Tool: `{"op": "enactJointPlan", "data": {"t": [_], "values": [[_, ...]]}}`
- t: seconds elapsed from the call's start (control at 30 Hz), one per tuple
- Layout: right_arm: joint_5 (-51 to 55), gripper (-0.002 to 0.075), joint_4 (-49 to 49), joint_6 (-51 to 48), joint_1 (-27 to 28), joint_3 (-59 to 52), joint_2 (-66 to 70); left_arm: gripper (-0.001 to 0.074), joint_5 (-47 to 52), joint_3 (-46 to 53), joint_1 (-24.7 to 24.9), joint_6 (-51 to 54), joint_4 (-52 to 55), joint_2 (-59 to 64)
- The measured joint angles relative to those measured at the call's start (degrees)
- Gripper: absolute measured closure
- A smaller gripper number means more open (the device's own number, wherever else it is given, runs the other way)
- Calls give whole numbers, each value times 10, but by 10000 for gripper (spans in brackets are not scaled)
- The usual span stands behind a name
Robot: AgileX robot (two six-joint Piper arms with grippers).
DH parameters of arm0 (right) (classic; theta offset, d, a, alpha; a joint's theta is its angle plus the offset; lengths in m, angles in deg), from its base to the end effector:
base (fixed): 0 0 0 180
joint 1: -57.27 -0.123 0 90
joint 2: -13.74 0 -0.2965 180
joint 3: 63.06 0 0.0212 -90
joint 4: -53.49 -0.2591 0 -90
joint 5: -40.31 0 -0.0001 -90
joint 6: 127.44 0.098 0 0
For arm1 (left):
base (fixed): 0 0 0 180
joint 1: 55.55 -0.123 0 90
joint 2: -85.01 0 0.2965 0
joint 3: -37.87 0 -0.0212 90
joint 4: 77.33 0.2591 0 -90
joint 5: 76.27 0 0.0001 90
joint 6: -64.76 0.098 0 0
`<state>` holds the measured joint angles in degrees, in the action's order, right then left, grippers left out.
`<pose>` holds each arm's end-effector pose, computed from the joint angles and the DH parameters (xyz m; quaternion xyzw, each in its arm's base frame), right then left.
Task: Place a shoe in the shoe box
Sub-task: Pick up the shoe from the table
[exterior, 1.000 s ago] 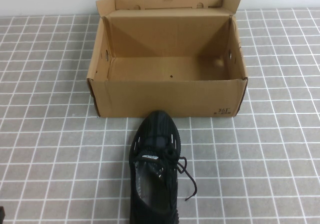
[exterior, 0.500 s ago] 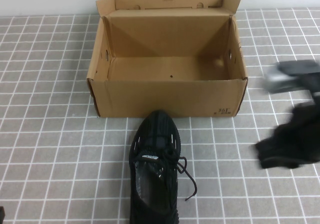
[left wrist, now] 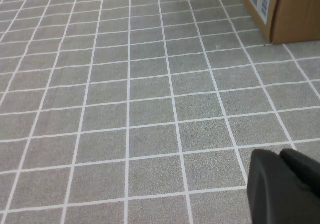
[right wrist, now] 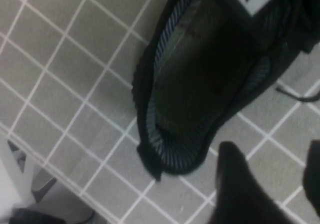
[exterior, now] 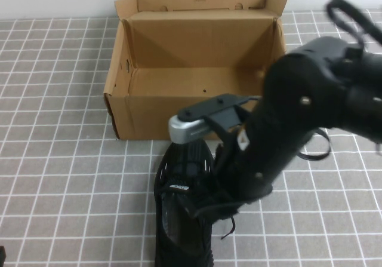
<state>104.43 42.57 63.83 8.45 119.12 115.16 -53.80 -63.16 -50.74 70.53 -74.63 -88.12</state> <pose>0.2153 0.2715 0.3006 -0.2898 0.9418 0.1506 0.0793 0.0555 -0.0029 0.1676 0.0870 0.8058 0.0250 0.5852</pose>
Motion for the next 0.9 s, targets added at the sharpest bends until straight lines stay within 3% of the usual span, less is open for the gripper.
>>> {"op": "enactJointPlan", "data": {"t": [0.1, 0.33, 0.57, 0.77, 0.9], "values": [[0, 405, 5, -19, 0, 21, 25, 735, 0, 0, 0, 0, 0, 0], [-1, 375, 5, -159, 0, 44, 52, 735, 0, 0, 0, 0, 0, 0], [-18, 309, 7, -175, 0, 45, 54, 735, 0, 0, 0, 0, 0, 0], [-40, 210, 8, -362, 0, 45, 56, 735, 0, 0, 0, 0, 0, 0], [-75, 193, 8, -469, 0, 45, 56, 735, 0, 0, 0, 0, 0, 0]]}}
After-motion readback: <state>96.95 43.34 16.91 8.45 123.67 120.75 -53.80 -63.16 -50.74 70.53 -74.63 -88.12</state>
